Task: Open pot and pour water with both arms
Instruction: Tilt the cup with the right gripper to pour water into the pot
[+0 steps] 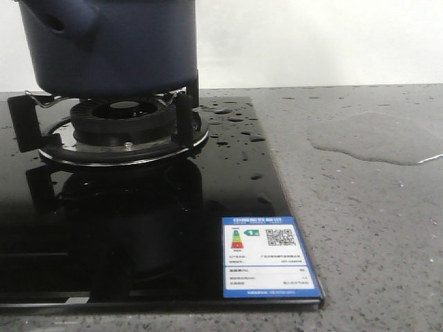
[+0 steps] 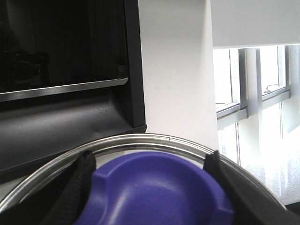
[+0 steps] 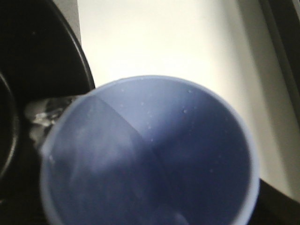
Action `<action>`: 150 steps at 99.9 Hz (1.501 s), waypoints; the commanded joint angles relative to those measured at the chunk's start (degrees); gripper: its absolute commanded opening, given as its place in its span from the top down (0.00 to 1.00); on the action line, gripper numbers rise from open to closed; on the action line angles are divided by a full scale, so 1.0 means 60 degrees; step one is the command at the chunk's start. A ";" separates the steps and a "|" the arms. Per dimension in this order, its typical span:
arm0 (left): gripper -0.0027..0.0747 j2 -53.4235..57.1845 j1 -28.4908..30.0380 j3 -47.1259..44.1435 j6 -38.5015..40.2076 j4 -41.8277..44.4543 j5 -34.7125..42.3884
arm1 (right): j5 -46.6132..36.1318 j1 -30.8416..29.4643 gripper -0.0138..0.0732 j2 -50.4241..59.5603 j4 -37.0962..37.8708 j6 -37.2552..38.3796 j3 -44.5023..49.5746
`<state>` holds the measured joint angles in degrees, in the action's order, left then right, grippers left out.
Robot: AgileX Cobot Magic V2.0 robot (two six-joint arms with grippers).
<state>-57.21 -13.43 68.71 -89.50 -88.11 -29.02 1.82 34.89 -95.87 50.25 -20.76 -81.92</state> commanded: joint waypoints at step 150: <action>0.72 0.0178 -0.0068 0.0255 0.0098 -0.0221 0.0088 | 0.0093 0.0150 0.56 0.0348 0.3731 0.5721 -0.1976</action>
<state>-57.21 -13.43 68.71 -89.46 -86.99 -29.02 -3.25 35.26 -97.13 80.21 3.74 -91.38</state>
